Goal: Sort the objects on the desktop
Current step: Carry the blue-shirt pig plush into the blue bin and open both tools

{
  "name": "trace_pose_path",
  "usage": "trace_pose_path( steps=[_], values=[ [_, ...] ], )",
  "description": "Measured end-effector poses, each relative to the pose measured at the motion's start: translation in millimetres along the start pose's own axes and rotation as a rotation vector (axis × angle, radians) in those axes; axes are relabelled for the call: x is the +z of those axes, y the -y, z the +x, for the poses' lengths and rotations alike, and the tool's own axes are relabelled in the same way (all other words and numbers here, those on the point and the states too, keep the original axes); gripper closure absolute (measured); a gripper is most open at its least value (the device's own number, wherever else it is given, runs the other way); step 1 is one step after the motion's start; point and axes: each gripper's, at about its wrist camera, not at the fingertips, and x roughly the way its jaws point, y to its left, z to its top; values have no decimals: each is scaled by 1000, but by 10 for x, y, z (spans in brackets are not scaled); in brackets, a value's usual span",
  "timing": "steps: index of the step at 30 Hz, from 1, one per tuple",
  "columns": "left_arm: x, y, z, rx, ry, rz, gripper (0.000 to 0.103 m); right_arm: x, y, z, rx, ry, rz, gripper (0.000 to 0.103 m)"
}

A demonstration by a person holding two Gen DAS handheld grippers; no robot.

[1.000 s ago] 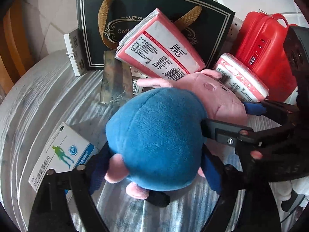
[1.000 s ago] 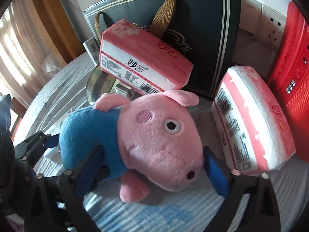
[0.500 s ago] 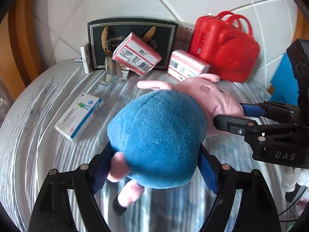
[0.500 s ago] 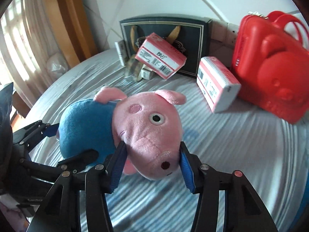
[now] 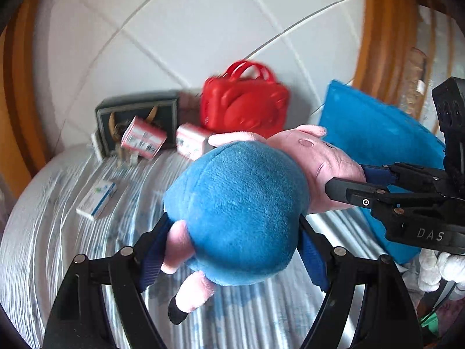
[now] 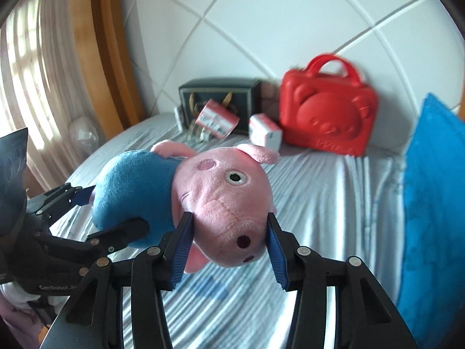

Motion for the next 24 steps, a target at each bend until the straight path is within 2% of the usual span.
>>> trace_pose_path(
  steps=[3, 8, 13, 19, 24],
  values=[
    [166, 406, -210, -38, 89, 59, 23, -2, 178, -450, -51, 88, 13, 56],
    [457, 1215, -417, -128, 216, 157, 23, -46, 580, -1284, -188, 233, 32, 56],
    [698, 2109, -431, -245, 283, 238, 23, -189, 1127, -1965, -334, 329, 83, 56],
    [873, 3250, -280, -370, 300, 331, 23, -489, 1846, -2639, -492, 369, 194, 56],
    [914, 4109, -126, -452, 222, 382, 23, -740, 2430, -2994, -582, 352, 293, 56]
  ],
)
